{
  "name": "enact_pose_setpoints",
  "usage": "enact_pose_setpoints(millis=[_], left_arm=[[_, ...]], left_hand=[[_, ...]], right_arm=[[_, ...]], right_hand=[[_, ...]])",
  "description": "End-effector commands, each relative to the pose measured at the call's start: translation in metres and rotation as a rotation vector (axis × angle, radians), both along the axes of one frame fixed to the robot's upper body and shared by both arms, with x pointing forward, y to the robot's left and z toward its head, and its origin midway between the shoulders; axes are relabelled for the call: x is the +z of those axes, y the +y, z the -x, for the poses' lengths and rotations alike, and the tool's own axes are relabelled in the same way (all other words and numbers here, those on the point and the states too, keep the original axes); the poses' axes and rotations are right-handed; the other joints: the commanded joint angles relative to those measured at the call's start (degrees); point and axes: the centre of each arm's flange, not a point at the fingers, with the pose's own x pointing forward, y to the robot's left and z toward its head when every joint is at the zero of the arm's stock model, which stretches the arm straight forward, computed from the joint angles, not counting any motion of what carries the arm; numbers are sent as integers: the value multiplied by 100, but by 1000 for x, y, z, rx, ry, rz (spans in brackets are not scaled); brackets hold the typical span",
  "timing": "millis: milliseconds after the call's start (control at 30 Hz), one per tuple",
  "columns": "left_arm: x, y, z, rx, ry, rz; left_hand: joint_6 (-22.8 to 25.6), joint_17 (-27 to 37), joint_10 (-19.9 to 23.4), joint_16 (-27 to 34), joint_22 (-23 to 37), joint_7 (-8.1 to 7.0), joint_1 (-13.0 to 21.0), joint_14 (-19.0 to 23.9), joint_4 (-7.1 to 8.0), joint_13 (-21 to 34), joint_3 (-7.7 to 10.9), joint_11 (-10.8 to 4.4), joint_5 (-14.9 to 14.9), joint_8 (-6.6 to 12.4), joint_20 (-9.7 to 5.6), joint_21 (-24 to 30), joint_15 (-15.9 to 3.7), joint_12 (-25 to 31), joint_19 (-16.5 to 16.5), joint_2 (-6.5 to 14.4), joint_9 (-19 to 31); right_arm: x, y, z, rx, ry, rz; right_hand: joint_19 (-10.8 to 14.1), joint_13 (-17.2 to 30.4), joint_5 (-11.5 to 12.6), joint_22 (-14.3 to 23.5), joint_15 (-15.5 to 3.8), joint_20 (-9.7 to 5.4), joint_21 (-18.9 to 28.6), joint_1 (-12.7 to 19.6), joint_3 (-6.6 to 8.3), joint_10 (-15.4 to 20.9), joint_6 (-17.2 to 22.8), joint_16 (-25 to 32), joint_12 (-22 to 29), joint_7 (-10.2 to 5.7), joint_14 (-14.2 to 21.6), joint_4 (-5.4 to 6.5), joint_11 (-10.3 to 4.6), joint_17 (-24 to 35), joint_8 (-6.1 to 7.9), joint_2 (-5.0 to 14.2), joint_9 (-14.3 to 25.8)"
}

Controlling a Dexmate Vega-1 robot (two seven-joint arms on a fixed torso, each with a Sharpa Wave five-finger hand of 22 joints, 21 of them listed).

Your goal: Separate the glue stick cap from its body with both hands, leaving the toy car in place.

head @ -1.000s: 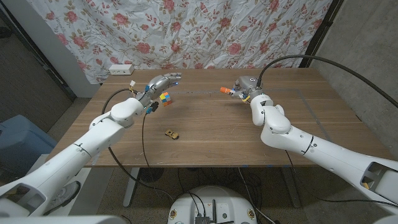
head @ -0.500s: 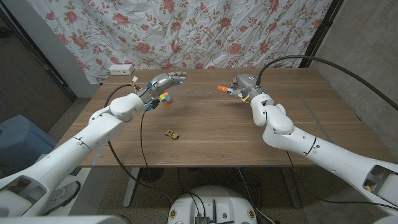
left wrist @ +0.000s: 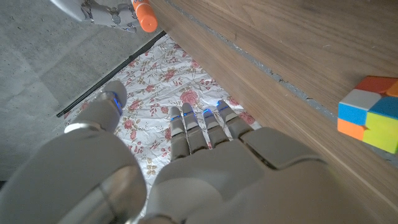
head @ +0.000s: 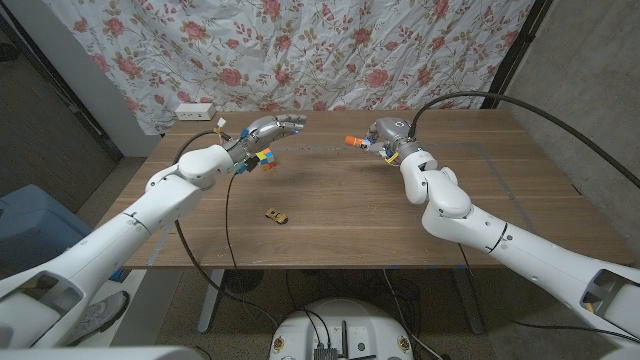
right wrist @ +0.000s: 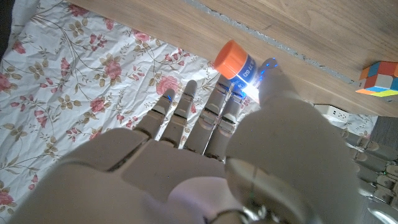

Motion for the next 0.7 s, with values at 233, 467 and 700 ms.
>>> enact_pose_setpoints(millis=[233,467,700], left_arm=[[7,-19,-10,-39,27,-46],[11,-22,-17,-57,40,-57],[11,-30,-21,-71,49,-77]], left_hand=[[60,26,130,23,8,54,190,55,11,12,-65,26,11,7,187,-5,117,47,-6,-33,14],[148,26,236,28,7,82,285,77,10,7,-105,-10,-2,26,202,-11,136,59,-45,-71,11],[249,26,349,46,6,135,385,148,11,1,-163,-19,-20,51,224,-4,53,63,-55,-119,13]], right_arm=[[-1,14,3,29,-71,42],[3,16,1,30,-96,47],[4,21,-3,19,-115,62]], right_hand=[[39,24,31,12,-728,-6,-7,84,-22,70,263,56,-15,-271,45,-22,2,9,-16,53,14],[46,26,32,12,-732,-13,-7,93,-27,70,264,62,-21,-271,50,-22,2,10,-25,57,15],[58,29,30,12,-721,-18,-5,93,-37,85,265,81,-21,-271,90,-18,2,11,-35,61,16]])
